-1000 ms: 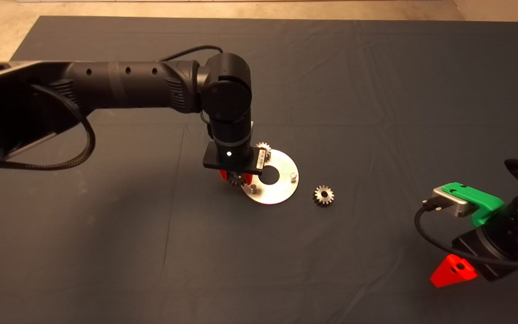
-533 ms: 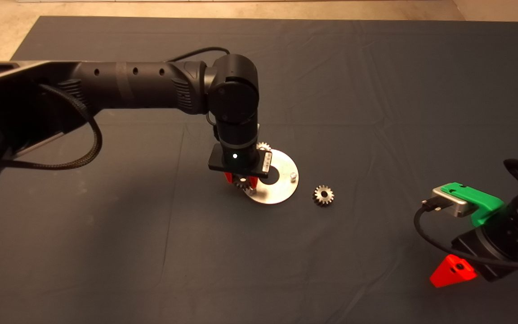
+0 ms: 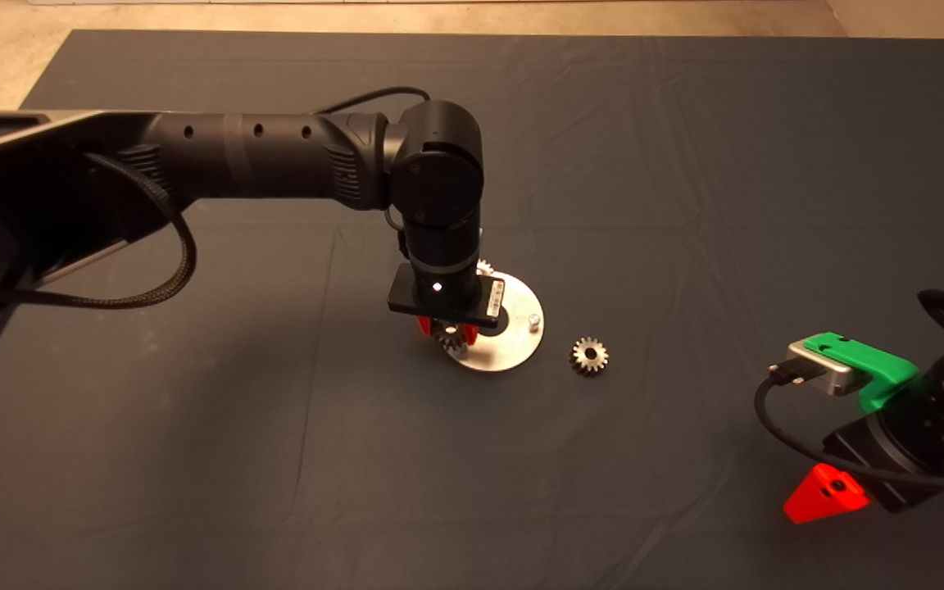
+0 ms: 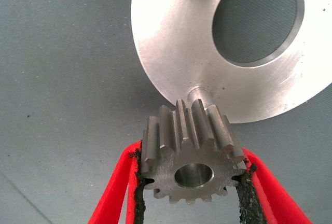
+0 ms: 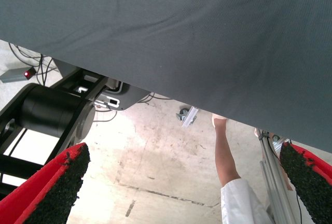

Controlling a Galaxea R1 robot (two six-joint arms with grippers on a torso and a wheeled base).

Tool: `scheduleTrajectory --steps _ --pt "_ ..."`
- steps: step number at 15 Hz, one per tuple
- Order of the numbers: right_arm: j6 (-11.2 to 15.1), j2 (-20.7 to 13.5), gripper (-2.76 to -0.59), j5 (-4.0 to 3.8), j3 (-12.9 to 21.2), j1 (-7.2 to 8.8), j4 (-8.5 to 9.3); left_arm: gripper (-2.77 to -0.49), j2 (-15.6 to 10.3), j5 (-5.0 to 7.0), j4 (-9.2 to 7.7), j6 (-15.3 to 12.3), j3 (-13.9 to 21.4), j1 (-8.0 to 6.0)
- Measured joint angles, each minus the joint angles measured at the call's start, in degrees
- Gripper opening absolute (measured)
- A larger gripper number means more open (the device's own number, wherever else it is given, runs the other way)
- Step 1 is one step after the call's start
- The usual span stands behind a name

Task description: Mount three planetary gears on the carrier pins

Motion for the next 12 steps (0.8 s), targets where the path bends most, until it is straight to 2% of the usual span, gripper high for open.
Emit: scheduleTrajectory --steps 9,12 --pt "0.00 0.00 -0.63 -0.02 0.00 0.00 0.00 -2.33 1.27 0.11 -0.17 -0.05 -0.95 0.34" --pt "-0.01 0.00 -0.63 -0.02 0.00 0.00 0.00 -2.33 1.69 0.04 -0.17 -0.02 -1.58 1.65"
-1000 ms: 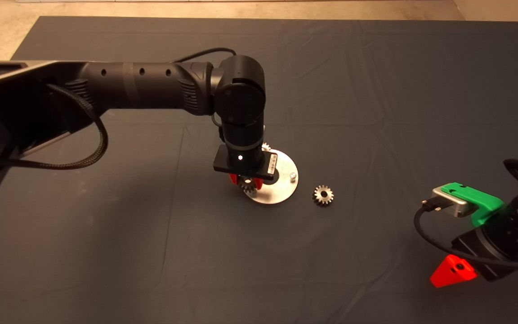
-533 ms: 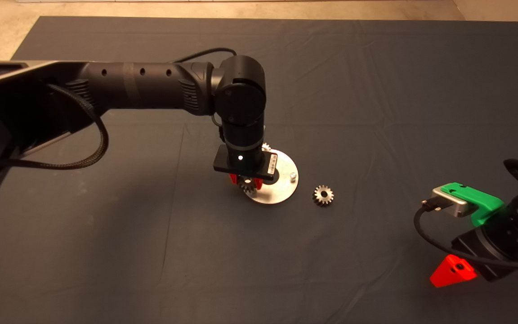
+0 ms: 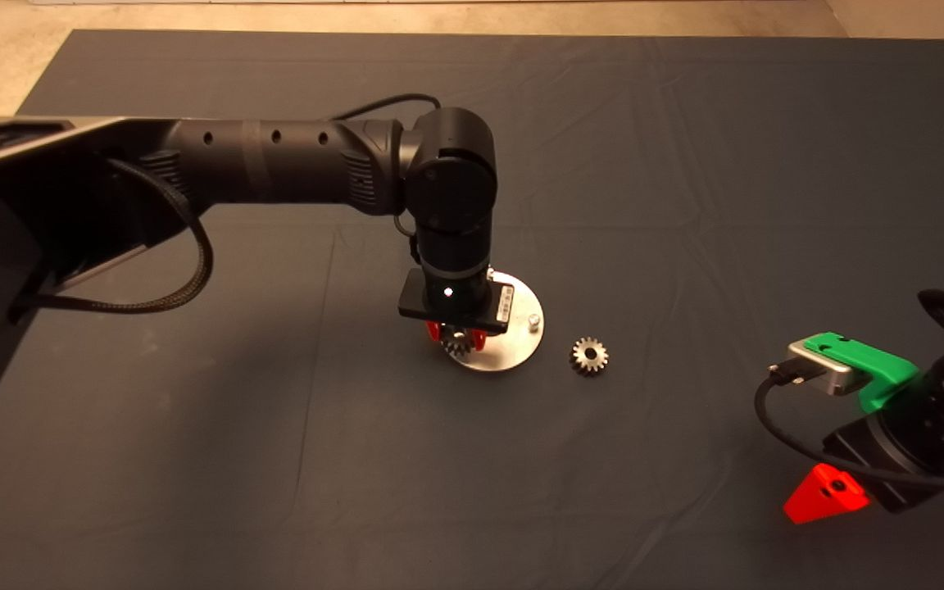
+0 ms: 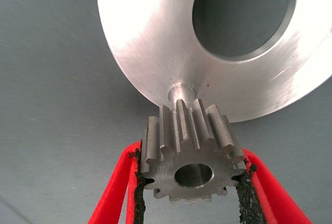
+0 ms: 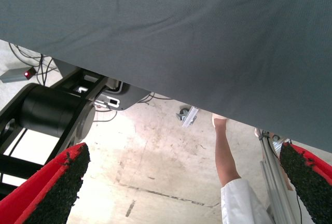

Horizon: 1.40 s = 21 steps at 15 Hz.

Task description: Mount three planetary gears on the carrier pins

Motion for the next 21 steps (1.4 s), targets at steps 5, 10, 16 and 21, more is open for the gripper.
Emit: scheduleTrajectory --steps 5,10,16,21 --pt "0.01 0.00 -0.63 0.00 0.00 0.00 0.00 -2.33 0.07 0.10 -0.46 0.00 -0.11 0.58" --pt "-0.01 0.00 -0.63 0.00 0.00 0.00 0.00 -2.33 0.24 0.07 -0.85 0.36 -0.85 0.56" --pt "0.01 0.00 -0.63 0.00 0.00 0.00 0.00 -2.33 0.68 0.24 -2.62 3.66 -3.08 0.53" --pt "-0.01 0.00 -0.63 0.00 0.00 0.00 0.00 -2.33 0.68 0.22 -3.04 4.91 -3.50 0.53"
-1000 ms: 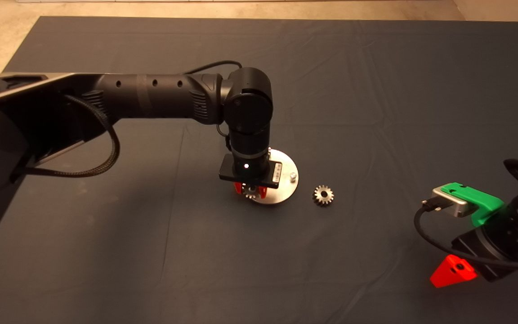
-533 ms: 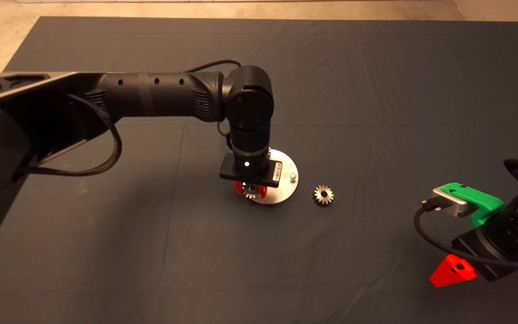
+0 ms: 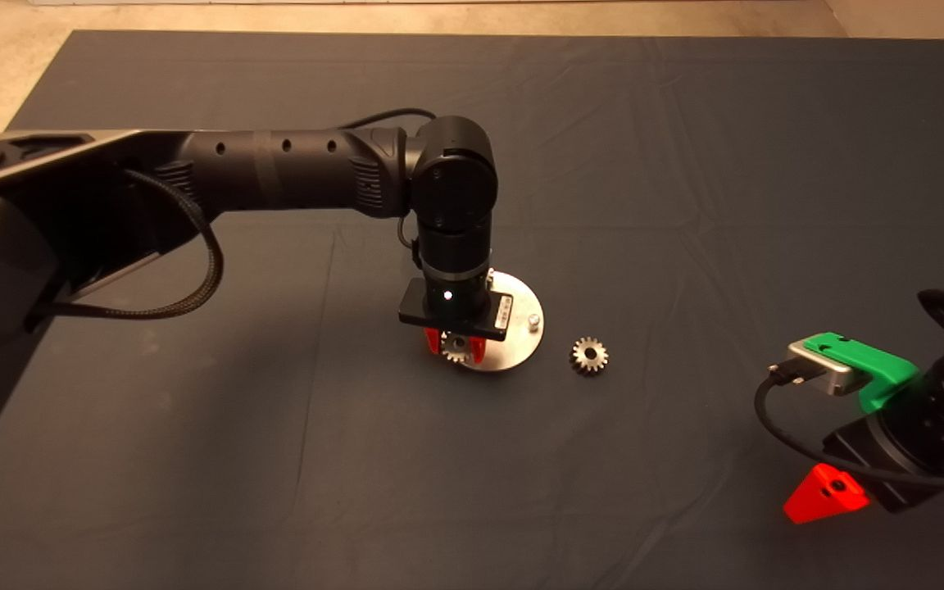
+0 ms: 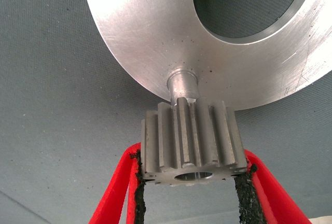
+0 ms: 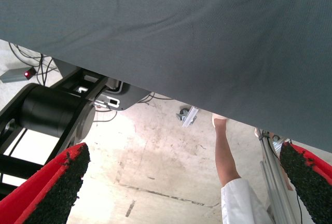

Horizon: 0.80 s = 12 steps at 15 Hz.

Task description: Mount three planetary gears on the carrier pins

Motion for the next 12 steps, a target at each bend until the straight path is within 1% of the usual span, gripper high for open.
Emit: scheduleTrajectory --steps 6,7,9,12 --pt "0.02 0.00 -0.63 0.00 0.00 0.00 0.00 -2.33 -0.02 0.02 0.12 0.90 -0.52 -0.02" --pt "0.02 0.00 -0.63 0.00 0.00 0.00 0.00 -2.33 0.00 0.00 0.20 0.93 -0.61 -0.19" --pt "0.02 0.00 -0.63 0.00 0.00 -0.05 0.00 -2.33 -0.02 -0.44 1.27 1.07 -1.05 -0.66" --pt "0.02 0.00 -0.63 0.02 0.00 -0.46 0.00 -2.33 -0.02 -0.26 1.33 1.10 -1.05 -1.63"
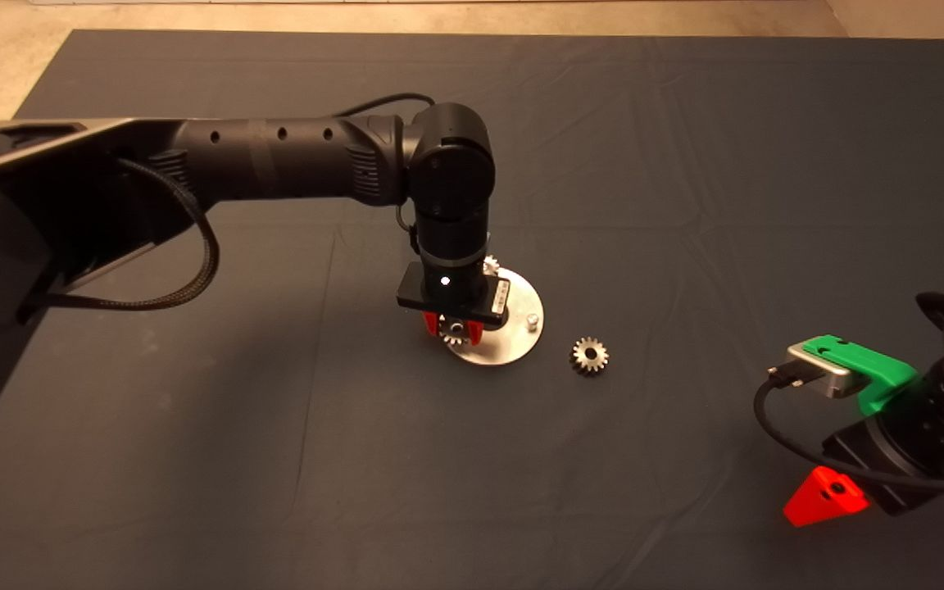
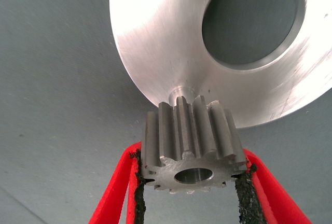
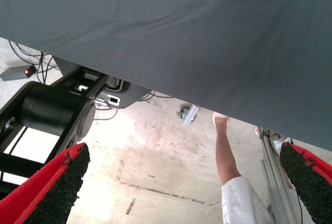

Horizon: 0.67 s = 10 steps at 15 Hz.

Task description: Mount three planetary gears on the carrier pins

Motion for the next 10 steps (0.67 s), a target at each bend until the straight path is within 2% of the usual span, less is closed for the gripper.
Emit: scheduleTrajectory --steps 3,8,10 --pt "0.00 -0.01 -0.63 -0.02 0.00 0.00 0.00 -2.33 0.02 -0.02 0.69 0.00 -0.44 -0.71" --pt "0.00 -0.01 -0.63 -0.02 0.00 0.00 0.00 -2.33 0.02 0.00 0.59 0.11 -0.71 -0.73" --pt "0.00 -0.01 -0.63 -0.02 0.00 0.00 0.00 -2.33 0.02 -0.02 -0.04 0.24 -0.68 -0.73"
